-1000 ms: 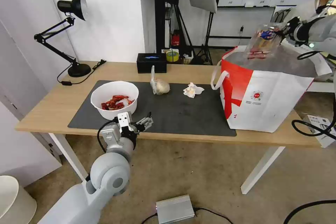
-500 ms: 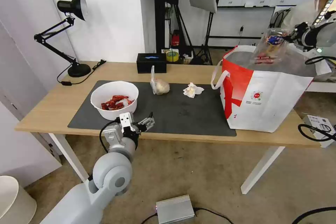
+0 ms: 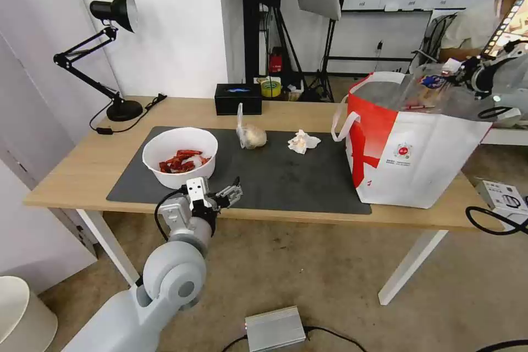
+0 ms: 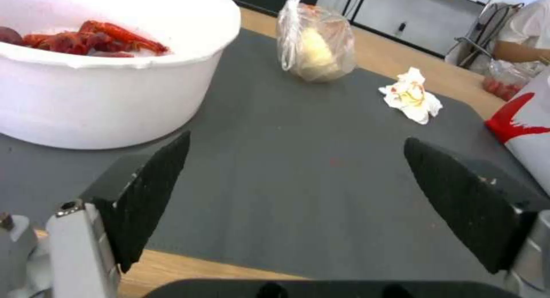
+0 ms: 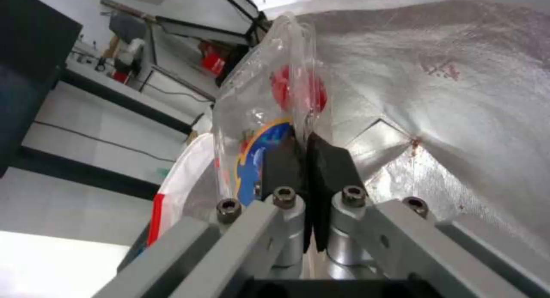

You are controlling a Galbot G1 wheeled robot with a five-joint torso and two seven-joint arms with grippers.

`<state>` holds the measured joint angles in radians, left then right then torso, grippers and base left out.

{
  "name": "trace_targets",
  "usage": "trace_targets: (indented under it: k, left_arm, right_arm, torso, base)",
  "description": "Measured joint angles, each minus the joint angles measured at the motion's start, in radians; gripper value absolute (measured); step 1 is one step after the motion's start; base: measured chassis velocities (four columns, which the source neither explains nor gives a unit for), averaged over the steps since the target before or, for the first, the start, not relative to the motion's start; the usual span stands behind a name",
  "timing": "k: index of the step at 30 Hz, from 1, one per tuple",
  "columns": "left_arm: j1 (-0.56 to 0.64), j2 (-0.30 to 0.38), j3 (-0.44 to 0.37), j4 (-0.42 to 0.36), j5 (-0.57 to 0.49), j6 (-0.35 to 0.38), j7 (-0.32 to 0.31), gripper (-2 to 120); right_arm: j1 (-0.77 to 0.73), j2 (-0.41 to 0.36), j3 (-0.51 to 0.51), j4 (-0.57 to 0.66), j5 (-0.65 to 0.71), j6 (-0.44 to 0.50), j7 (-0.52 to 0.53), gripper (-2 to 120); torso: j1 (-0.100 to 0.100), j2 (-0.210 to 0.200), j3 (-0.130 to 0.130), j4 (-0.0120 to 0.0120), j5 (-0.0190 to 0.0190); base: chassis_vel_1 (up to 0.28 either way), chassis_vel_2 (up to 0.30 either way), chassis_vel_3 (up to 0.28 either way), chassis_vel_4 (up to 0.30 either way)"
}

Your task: Pick up the trash from the table and place it into the takeout bag.

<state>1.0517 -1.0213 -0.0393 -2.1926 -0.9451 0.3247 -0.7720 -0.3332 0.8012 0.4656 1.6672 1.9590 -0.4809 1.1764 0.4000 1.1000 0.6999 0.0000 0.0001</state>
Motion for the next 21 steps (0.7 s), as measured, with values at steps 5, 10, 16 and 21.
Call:
trace_targets:
  k: [5, 10, 16, 21]
  left_arm:
    - [0.003, 0.001, -0.003, -0.002, -0.001, 0.000, 0.000, 100]
    - [0.004, -0.002, -0.002, -0.002, -0.001, 0.000, -0.001, 100]
    - [0.005, -0.003, -0.001, -0.002, -0.001, 0.000, -0.001, 100]
    - [0.005, -0.003, -0.001, -0.002, -0.001, 0.000, -0.001, 100]
  right_arm:
    - [-0.008, 0.002, 0.004, 0.003, -0.003, 0.002, -0.009, 0]
    - [-0.003, 0.008, 0.006, -0.002, -0.002, 0.020, -0.025, 0]
    - [0.019, 0.013, -0.001, -0.016, -0.017, 0.045, -0.052, 0]
    - [0.042, 0.017, -0.013, -0.034, -0.030, 0.048, -0.063, 0]
  torso:
    - [0.000, 0.000, 0.000, 0.0000, -0.0001]
    - [0.000, 0.000, 0.000, 0.0000, 0.0000]
    - [0.000, 0.000, 0.000, 0.0000, 0.0000]
    - [0.000, 0.000, 0.000, 0.0001, -0.0001]
  base:
    - [0.000, 0.000, 0.000, 0.000]
    - [0.000, 0.000, 0.000, 0.000]
    - [0.000, 0.000, 0.000, 0.000]
    - [0.000, 0.000, 0.000, 0.000]
